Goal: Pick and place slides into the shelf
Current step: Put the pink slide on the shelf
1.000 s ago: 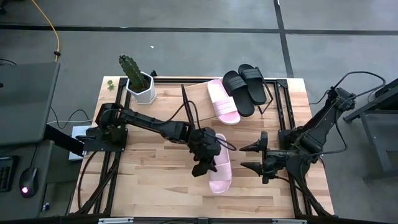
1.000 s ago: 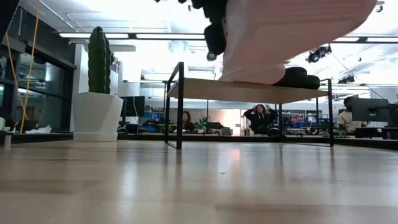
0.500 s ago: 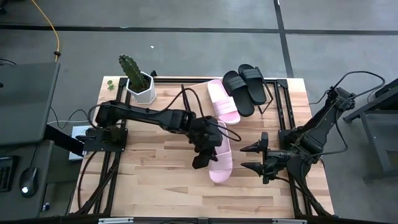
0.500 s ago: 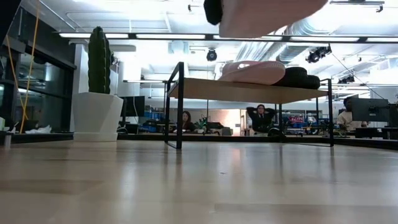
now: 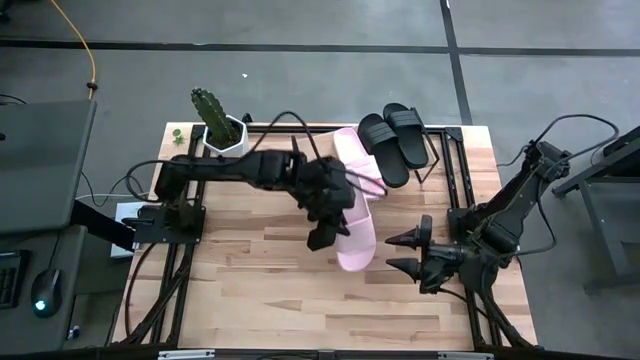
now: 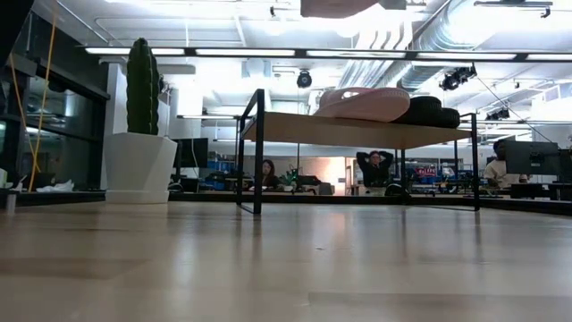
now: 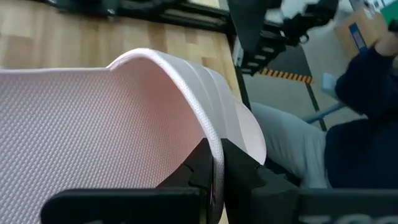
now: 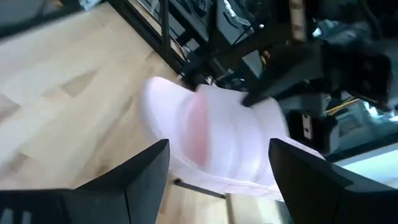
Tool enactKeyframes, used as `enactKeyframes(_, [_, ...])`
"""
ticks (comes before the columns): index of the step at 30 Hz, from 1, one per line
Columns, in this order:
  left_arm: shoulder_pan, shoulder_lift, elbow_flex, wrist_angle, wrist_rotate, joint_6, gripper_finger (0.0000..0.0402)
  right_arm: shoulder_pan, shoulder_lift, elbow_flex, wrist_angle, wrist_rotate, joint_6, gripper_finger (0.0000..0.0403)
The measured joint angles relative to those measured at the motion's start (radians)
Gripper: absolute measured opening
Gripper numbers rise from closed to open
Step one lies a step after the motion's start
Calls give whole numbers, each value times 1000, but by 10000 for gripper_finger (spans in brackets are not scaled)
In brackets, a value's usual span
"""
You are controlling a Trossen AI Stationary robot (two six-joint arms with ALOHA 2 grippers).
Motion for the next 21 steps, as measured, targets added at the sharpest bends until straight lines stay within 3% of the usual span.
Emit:
enactKeyframes(7, [54, 1, 86, -45, 51, -47, 10, 44, 45, 0, 100, 168, -163, 266])
enactKeyframes(10, [71, 1, 122, -45, 109, -75, 10, 50, 56, 0, 164, 217, -222, 266])
enactKeyframes(17, [74, 1, 191, -68, 139, -113, 10, 52, 100, 0, 185, 334, -314, 266])
enactKeyframes(21, [73, 1, 196, -68, 167, -135, 10, 52, 129, 0, 294, 354, -411, 266])
